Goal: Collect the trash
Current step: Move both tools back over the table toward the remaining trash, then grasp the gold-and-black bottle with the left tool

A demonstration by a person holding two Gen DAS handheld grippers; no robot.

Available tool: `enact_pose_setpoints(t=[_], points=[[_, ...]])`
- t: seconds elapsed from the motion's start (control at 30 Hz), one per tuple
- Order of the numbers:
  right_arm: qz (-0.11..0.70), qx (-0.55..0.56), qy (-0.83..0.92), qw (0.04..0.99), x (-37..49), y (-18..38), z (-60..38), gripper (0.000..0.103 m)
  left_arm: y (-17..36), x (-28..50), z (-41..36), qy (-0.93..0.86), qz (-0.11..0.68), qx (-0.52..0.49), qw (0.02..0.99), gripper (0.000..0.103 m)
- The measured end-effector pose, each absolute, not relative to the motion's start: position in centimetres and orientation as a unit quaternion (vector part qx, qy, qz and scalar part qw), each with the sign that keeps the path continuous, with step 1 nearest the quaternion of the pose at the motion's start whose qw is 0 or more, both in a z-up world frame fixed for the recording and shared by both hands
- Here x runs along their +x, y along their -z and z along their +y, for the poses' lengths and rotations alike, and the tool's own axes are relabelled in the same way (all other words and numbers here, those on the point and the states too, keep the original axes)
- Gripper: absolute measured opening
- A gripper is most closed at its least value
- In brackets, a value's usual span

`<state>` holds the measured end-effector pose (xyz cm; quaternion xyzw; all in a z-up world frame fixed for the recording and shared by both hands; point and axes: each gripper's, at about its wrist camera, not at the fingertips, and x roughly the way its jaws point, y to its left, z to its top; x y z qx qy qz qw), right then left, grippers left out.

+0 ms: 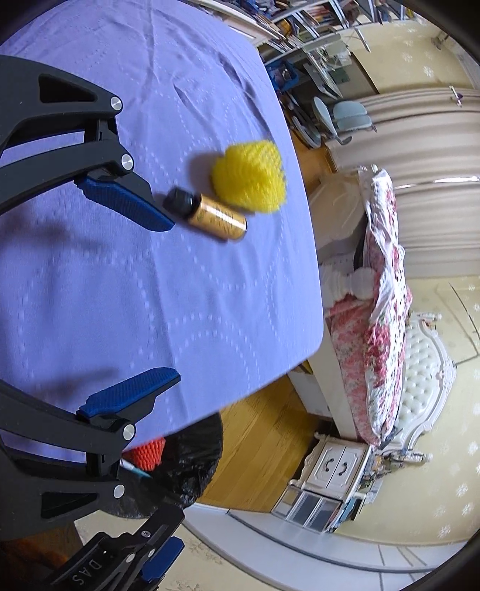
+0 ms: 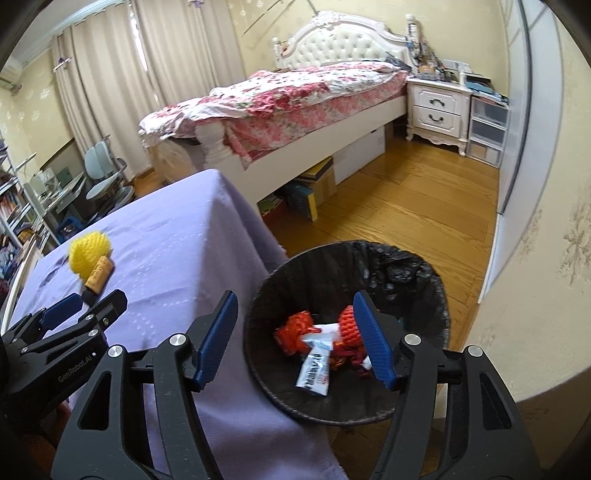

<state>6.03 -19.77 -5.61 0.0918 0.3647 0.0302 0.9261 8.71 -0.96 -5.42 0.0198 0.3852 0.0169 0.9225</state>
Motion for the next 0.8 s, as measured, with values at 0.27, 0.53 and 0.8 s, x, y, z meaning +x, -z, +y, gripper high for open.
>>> enact_pose_setpoints(t=[0.27, 0.53, 0.8], points=[[0.374, 0.073, -0.052, 0.923, 6.8, 5.4, -16.1, 0.063, 5.9, 10.8, 2.1, -0.039, 0.391, 0.017, 0.92, 0.073], [0.376, 0.058, -0.065, 0.923, 7.6, 5.2, -13.4, 0.063, 6.9, 13.3, 3.5, -0.04, 0.417, 0.016, 0.908, 0.063], [0.38, 0.044, -0.08, 0.921, 8.1, 5.1, -11.5, 0.063, 7.4, 13.4, 4.1, -0.013, 0.43, 0.008, 0.903, 0.032]])
